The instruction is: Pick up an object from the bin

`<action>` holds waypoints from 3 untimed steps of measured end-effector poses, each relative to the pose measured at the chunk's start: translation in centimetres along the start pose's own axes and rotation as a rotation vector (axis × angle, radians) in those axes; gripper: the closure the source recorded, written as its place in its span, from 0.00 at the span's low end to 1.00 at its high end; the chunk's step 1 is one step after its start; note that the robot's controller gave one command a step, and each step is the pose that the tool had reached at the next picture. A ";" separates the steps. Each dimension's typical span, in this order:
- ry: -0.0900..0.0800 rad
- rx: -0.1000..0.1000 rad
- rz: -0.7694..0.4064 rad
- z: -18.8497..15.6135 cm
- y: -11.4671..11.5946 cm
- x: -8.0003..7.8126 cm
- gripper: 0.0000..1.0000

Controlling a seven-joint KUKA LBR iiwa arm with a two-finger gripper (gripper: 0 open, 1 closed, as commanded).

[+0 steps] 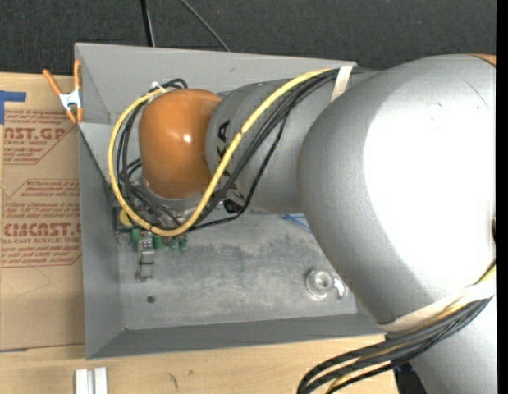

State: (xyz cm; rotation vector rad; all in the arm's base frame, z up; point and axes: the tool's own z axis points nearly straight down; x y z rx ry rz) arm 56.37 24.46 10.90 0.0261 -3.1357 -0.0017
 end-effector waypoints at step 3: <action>-0.016 -0.002 -0.136 -14.2 -1.1 -0.2 1.00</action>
Offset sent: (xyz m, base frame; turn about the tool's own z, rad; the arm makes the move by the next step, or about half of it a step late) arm 0.0299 -0.0195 -0.0390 -0.2298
